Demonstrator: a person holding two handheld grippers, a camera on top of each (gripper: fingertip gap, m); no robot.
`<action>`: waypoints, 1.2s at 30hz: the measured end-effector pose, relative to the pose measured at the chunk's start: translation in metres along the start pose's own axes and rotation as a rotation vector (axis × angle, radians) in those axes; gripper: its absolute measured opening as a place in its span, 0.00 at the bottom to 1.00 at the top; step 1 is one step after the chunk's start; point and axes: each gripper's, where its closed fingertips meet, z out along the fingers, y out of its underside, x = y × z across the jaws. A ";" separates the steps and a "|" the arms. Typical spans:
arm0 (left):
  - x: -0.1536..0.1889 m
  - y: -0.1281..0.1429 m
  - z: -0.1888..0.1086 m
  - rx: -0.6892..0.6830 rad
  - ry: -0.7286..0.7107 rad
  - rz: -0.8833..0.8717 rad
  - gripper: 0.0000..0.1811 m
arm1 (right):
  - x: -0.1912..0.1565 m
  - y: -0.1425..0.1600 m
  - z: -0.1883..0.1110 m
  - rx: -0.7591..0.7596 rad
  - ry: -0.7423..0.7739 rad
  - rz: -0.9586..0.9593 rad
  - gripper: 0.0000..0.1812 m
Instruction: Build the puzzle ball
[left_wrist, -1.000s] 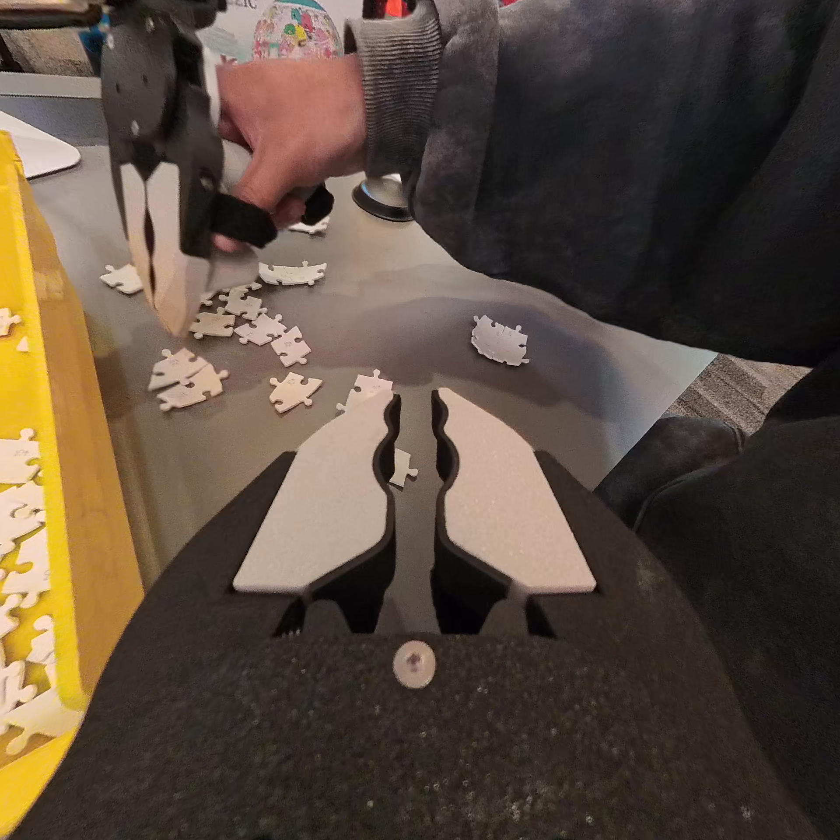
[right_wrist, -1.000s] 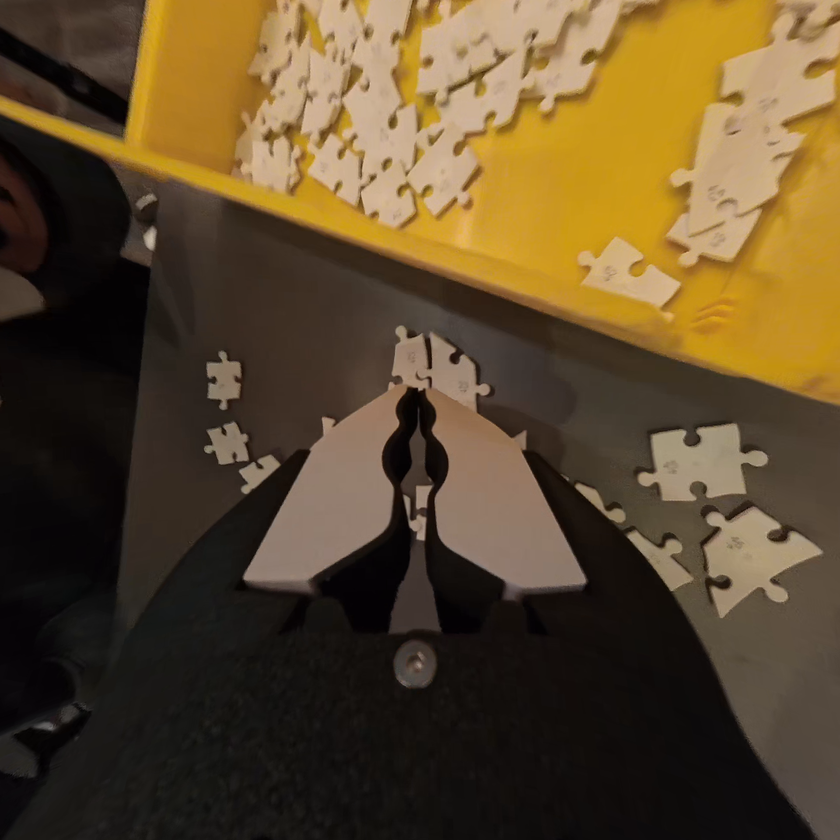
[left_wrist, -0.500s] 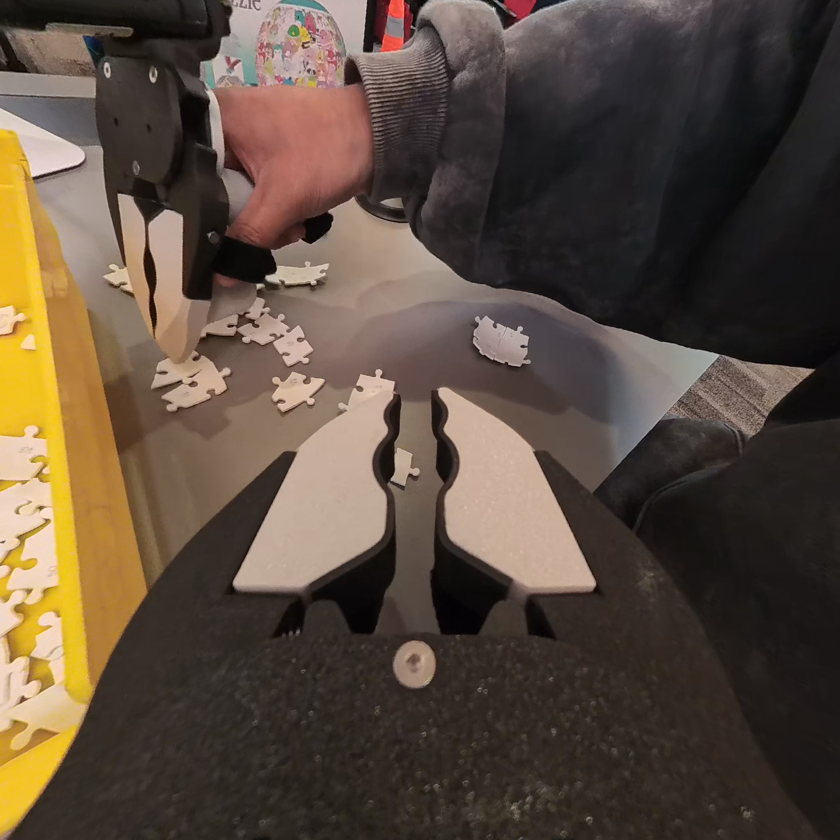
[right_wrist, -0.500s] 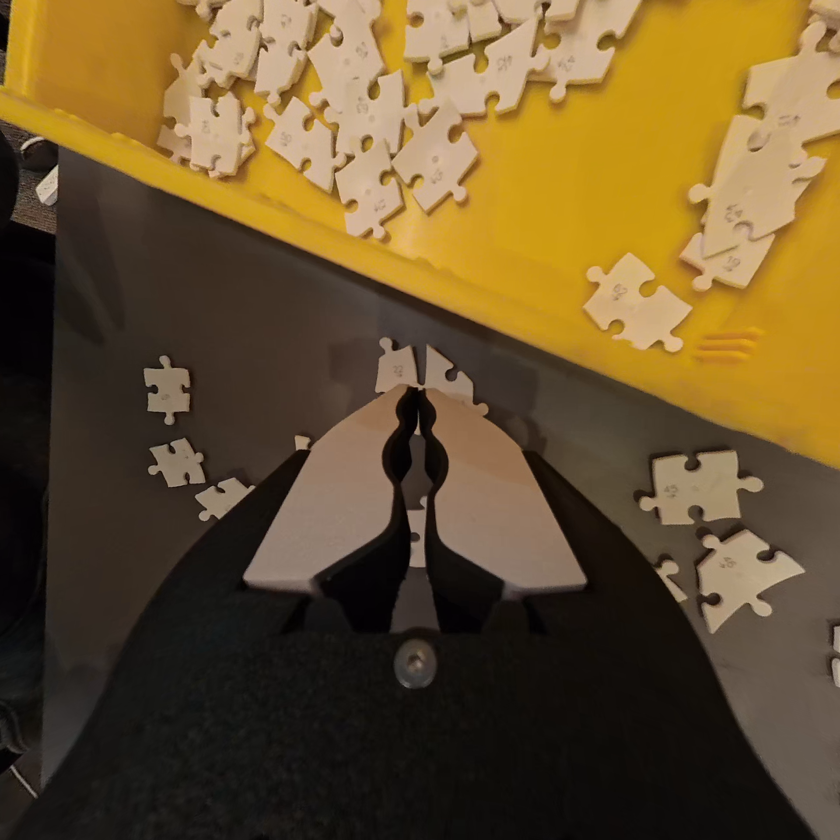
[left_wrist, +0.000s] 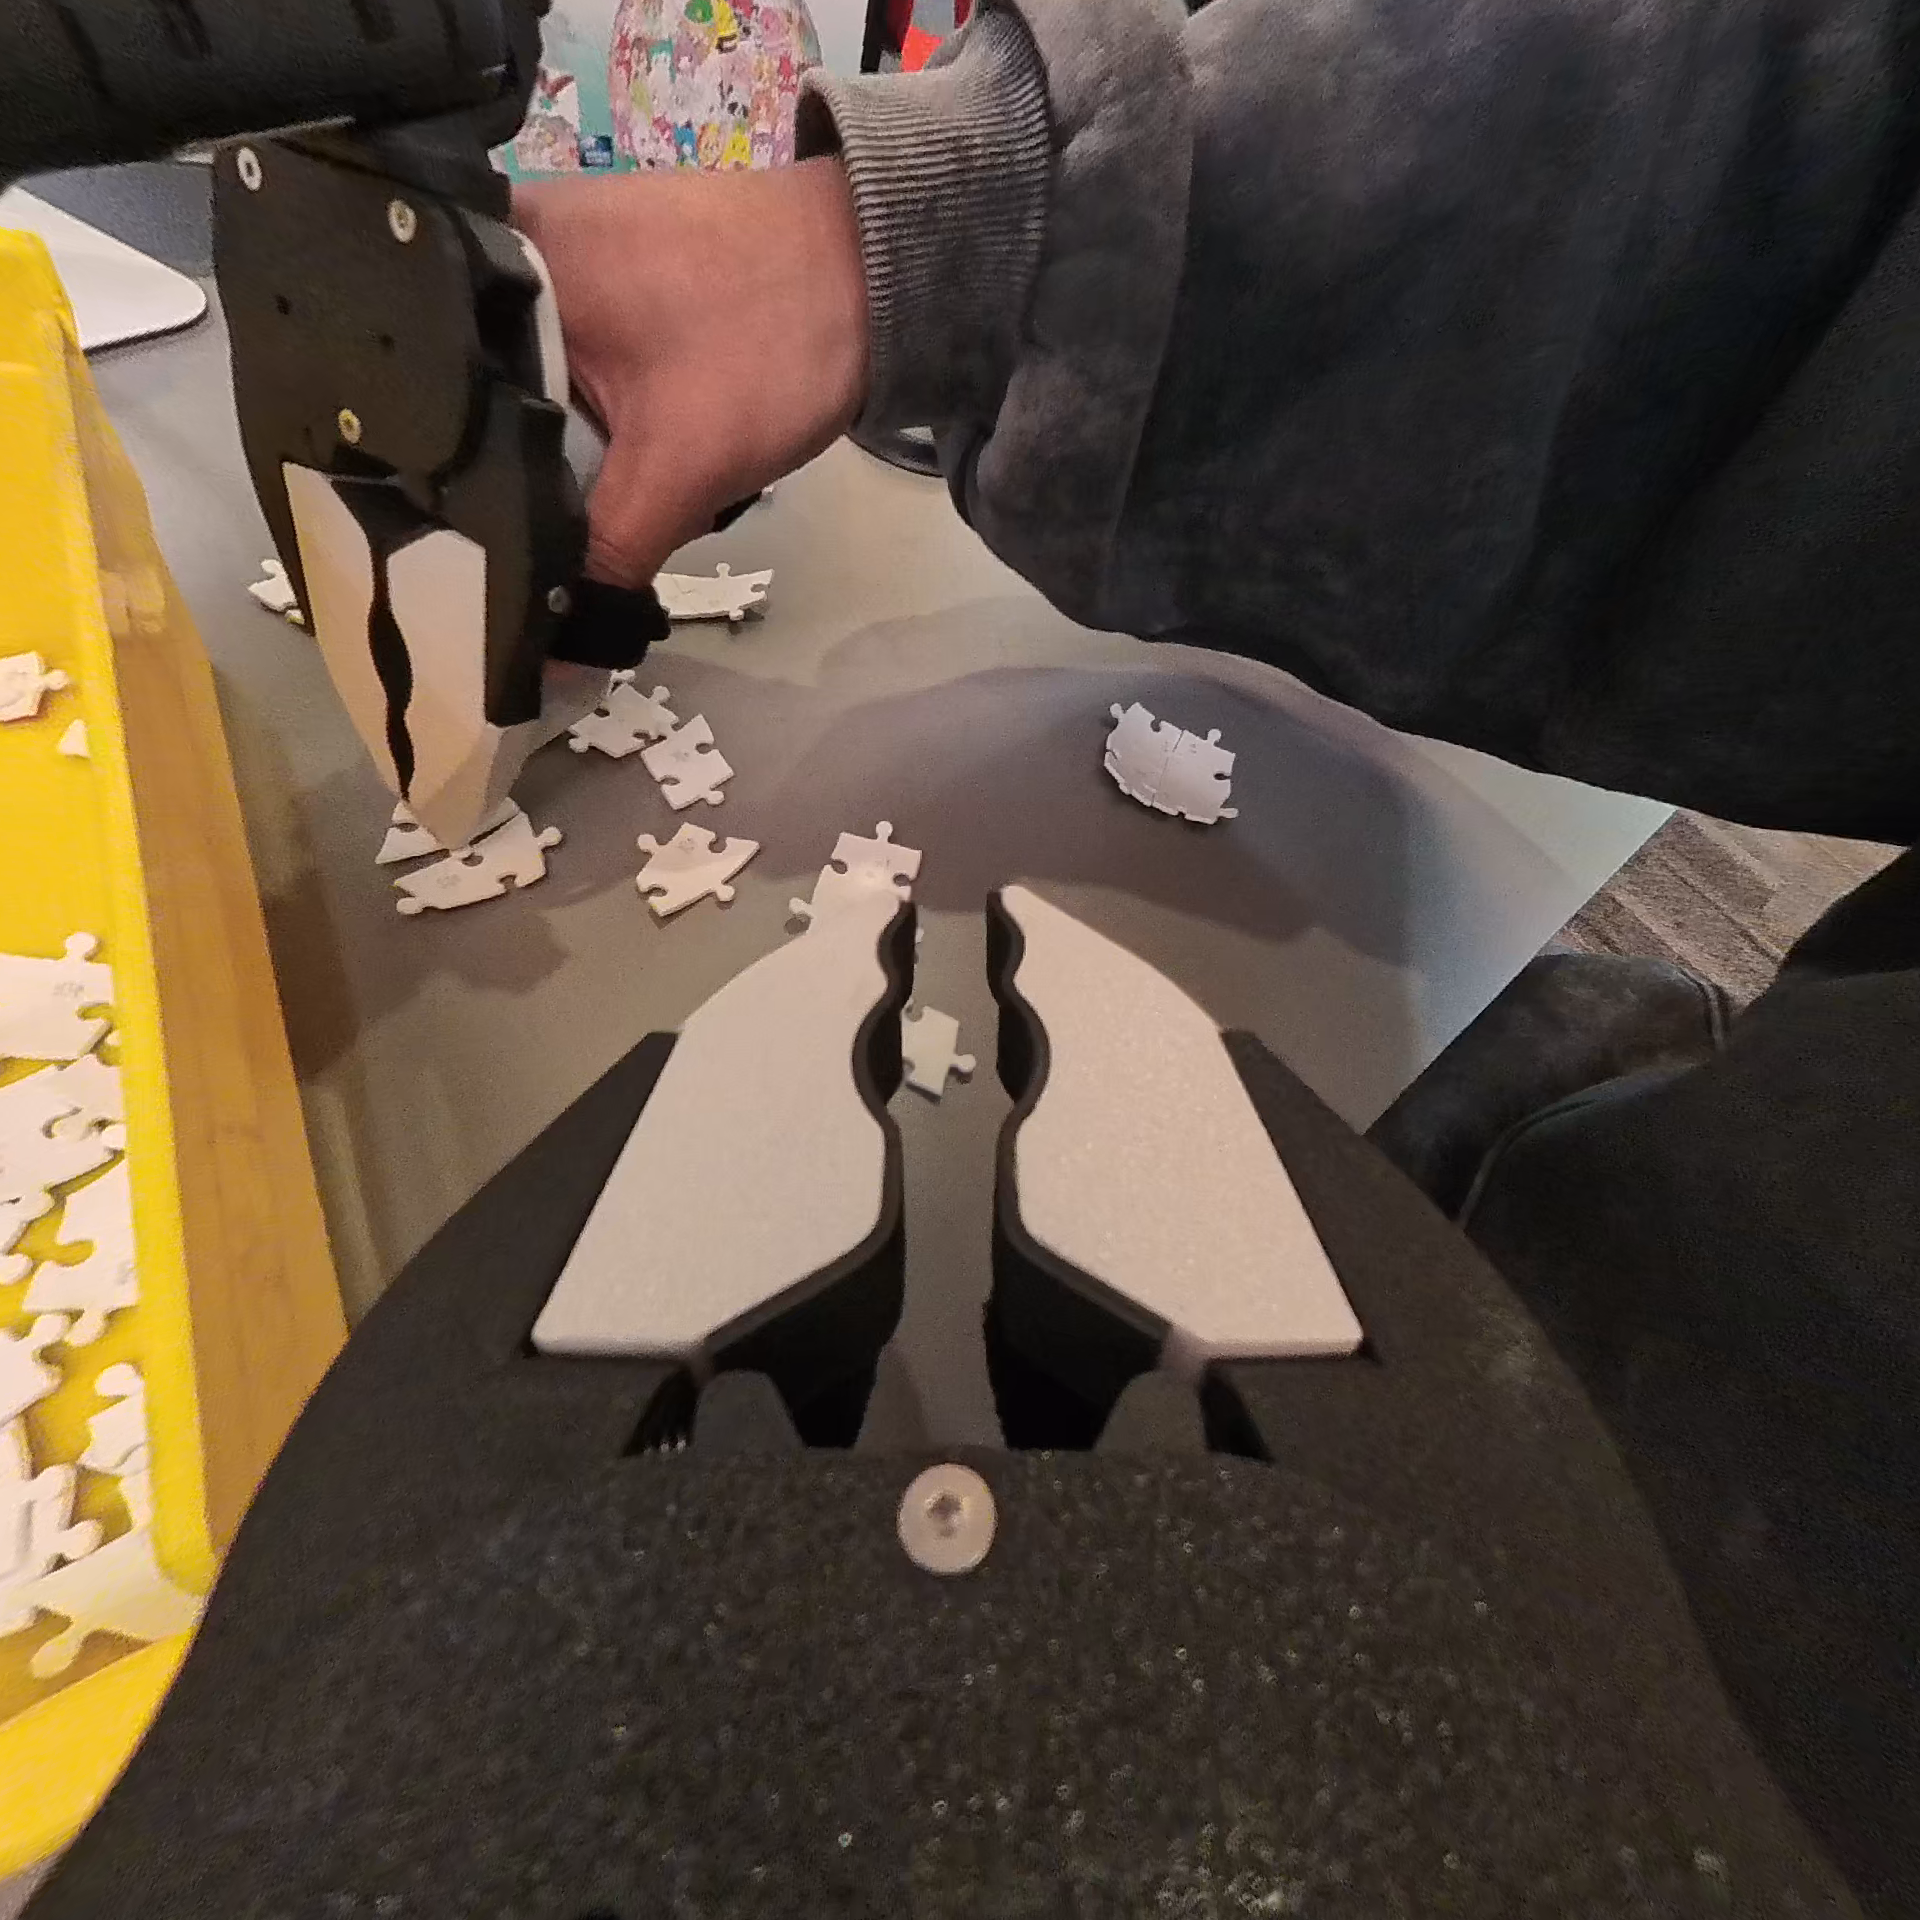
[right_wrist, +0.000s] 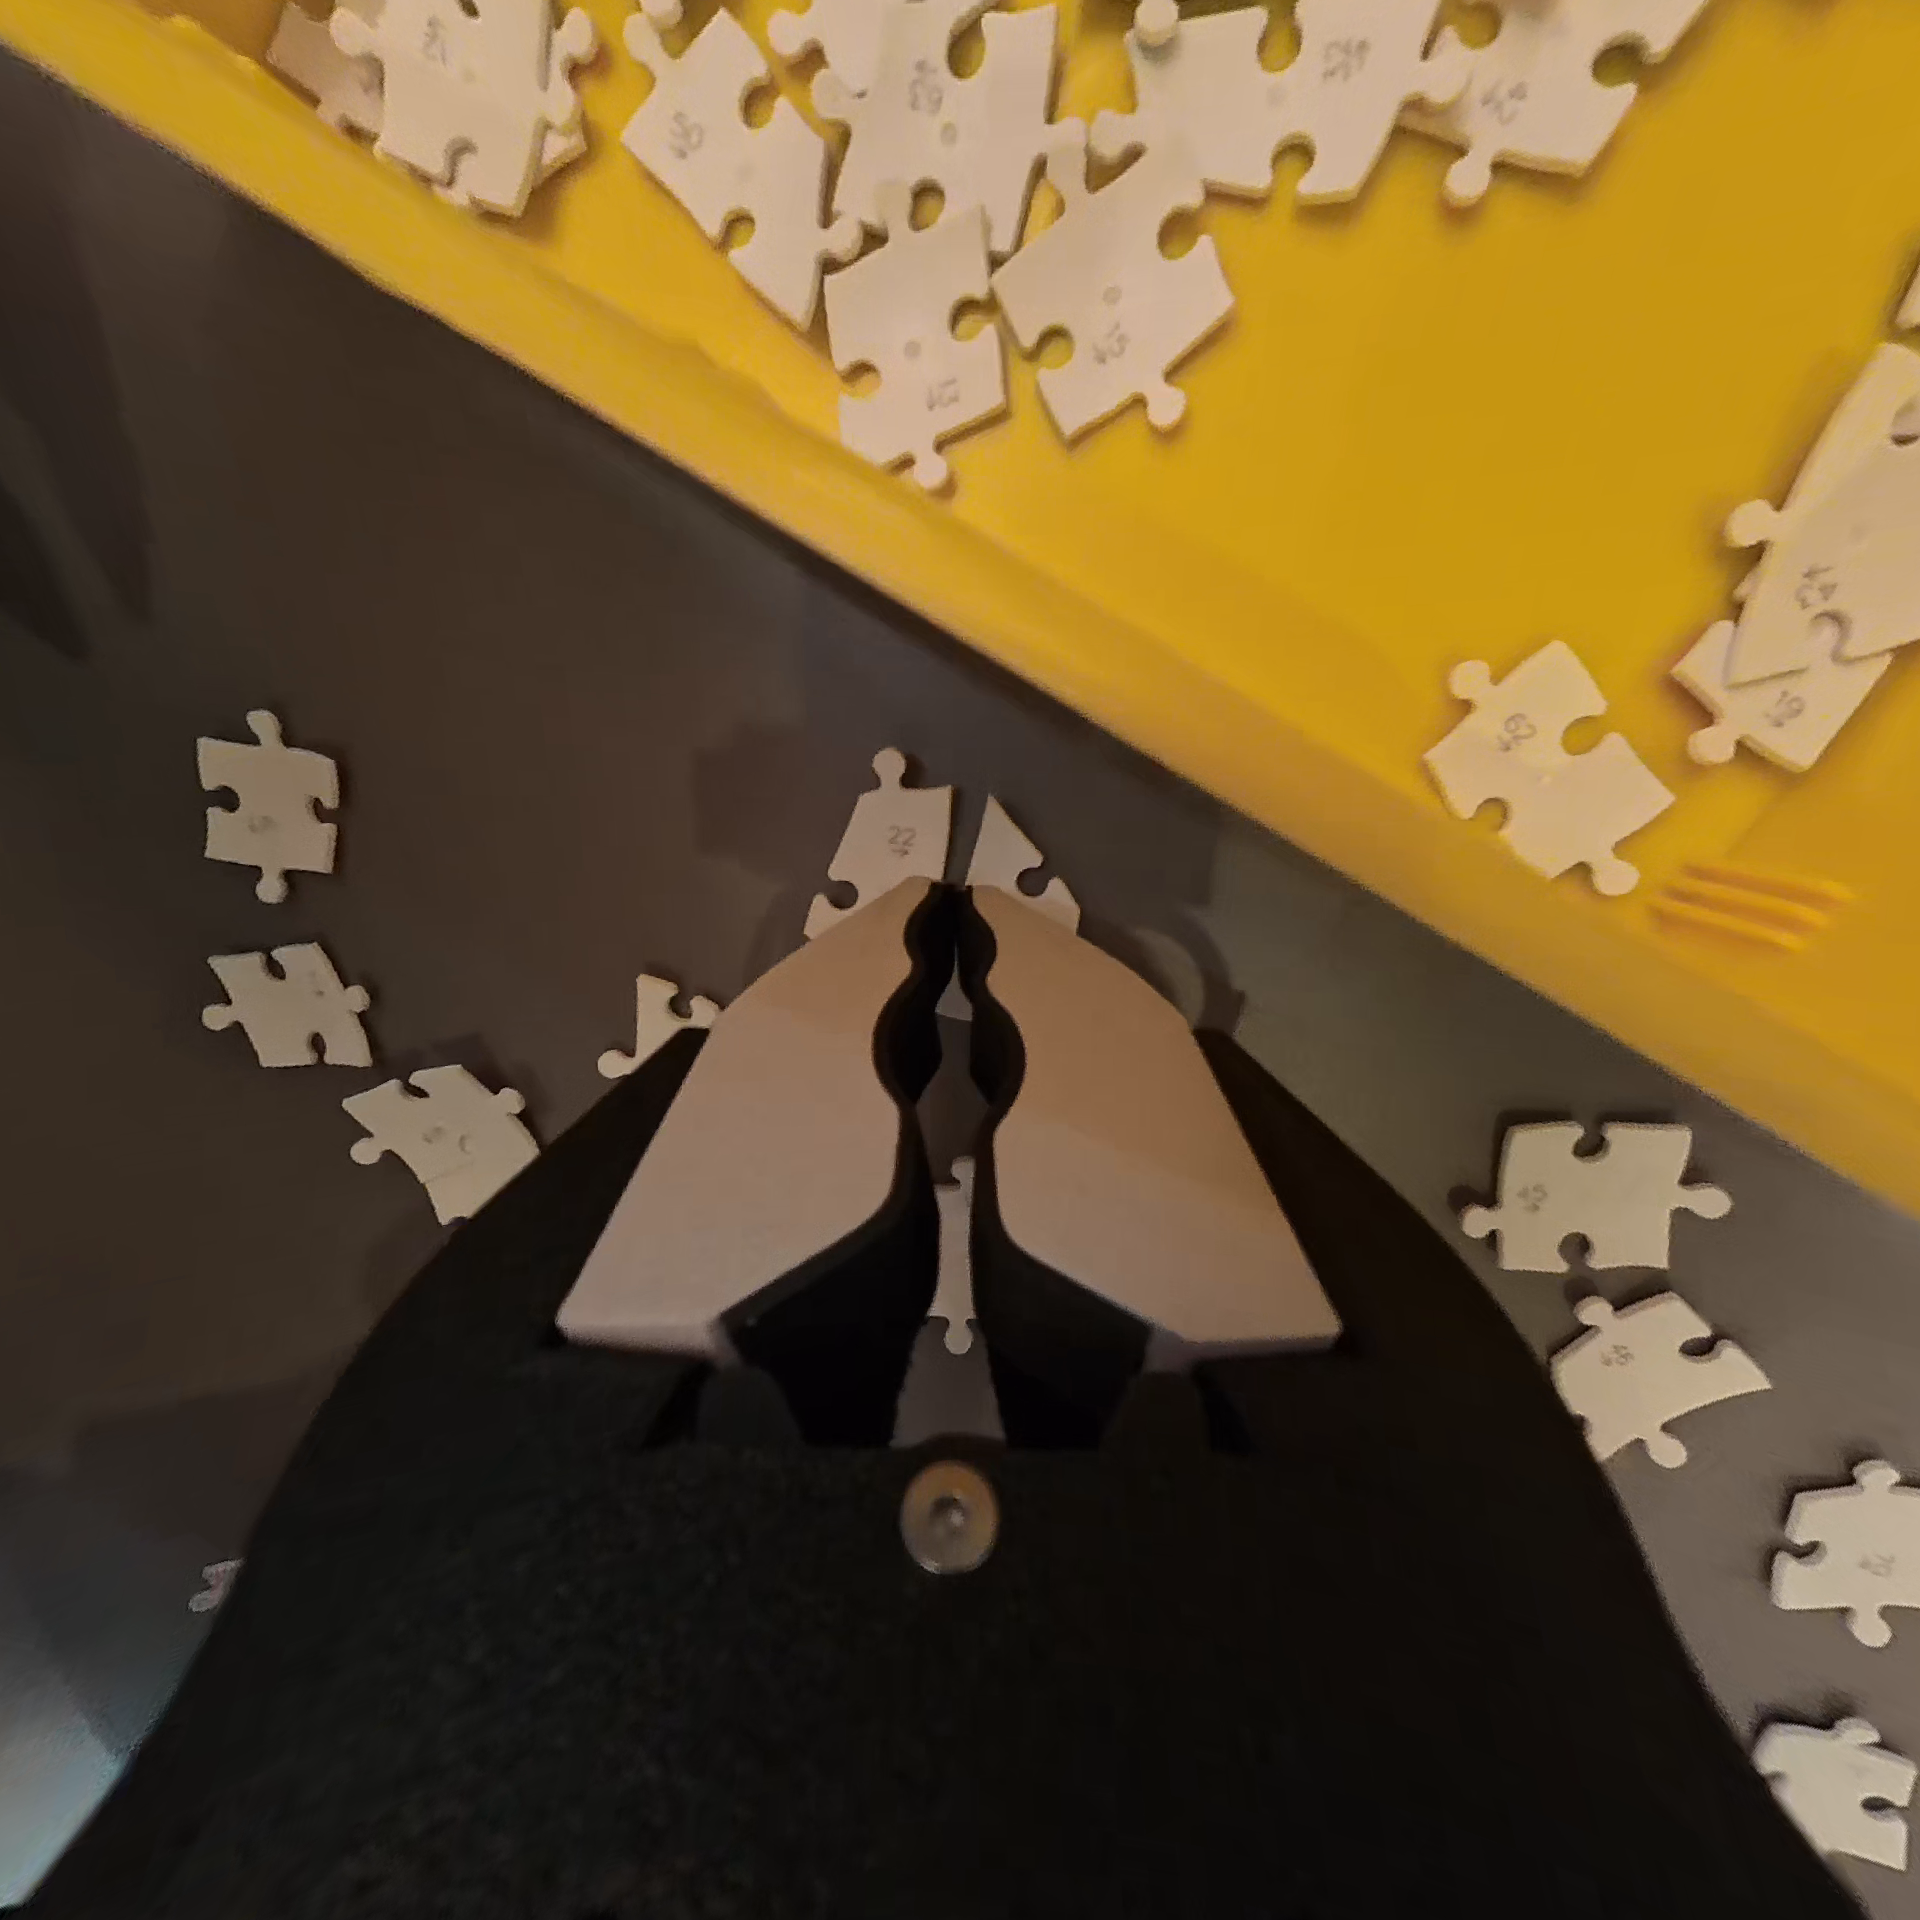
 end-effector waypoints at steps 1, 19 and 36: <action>-0.002 0.001 0.000 -0.003 -0.009 -0.002 0.07 | 0.000 0.000 0.000 -0.001 0.004 -0.008 0.00; -0.043 0.022 0.001 -0.092 -0.226 -0.097 0.12 | -0.021 -0.002 -0.013 0.098 -0.029 0.163 0.00; -0.037 -0.040 -0.055 0.283 -0.203 0.073 0.26 | -0.170 0.068 -0.220 0.756 0.410 0.323 0.11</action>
